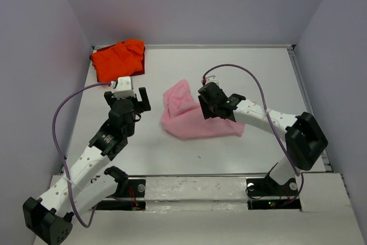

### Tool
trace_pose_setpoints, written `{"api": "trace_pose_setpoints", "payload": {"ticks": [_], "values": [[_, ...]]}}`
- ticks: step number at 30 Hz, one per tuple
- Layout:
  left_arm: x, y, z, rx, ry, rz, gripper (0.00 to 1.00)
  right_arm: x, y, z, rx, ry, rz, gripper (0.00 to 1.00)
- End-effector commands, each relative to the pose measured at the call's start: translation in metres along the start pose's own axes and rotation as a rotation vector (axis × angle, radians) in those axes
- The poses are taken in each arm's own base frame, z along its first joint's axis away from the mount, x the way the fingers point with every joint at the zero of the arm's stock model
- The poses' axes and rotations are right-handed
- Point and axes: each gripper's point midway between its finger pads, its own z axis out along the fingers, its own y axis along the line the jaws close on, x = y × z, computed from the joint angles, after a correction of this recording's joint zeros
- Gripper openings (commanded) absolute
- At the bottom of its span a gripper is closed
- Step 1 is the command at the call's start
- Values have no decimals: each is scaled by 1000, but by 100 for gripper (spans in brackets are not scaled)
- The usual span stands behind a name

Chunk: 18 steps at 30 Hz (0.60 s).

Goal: Fold and stack the t-shirts
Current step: Flatten out the crumpled T-shirt at the center of the board.

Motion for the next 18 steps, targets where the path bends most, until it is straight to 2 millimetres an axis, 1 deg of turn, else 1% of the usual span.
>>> {"api": "trace_pose_setpoints", "payload": {"ticks": [1, 2, 3, 5, 6, 9, 11, 13, 14, 15, 16, 17, 18], "values": [[-19, -10, 3, 31, -29, -34, 99, -32, 47, 15, -161, -63, 54, 60], [-19, -11, 3, 36, -30, -34, 99, -37, 56, 17, -197, -67, 64, 60], [-19, -12, 4, 37, -29, -34, 99, -32, 62, 25, -209, -48, 61, 60], [-18, -11, 4, 31, -28, -30, 99, -32, 73, 29, -249, -35, 76, 60], [-18, -11, 4, 32, -28, -31, 99, -32, 83, 30, -296, -28, 84, 60], [-18, -10, 4, 29, -26, -28, 99, -23, 97, 37, -354, 0, 102, 60], [-18, -10, 4, 27, -27, -29, 99, -15, 100, 41, -360, 19, 104, 58], [-18, -10, 4, 27, -27, -26, 99, -6, 99, 48, -350, 38, 100, 49], [-18, -10, 4, 28, -29, -27, 99, -4, 99, 49, -346, 44, 97, 42], [-19, -10, 4, 28, -30, -29, 99, -1, 99, 51, -343, 50, 93, 33], [-19, -10, 3, 28, -31, -30, 99, 3, 98, 53, -339, 58, 91, 12], [-20, -9, 4, 27, -33, -30, 99, 5, 97, 53, -333, 63, 94, 0], [-19, -10, 3, 30, -31, -30, 99, 7, 96, 53, -331, 66, 93, 0]]}}
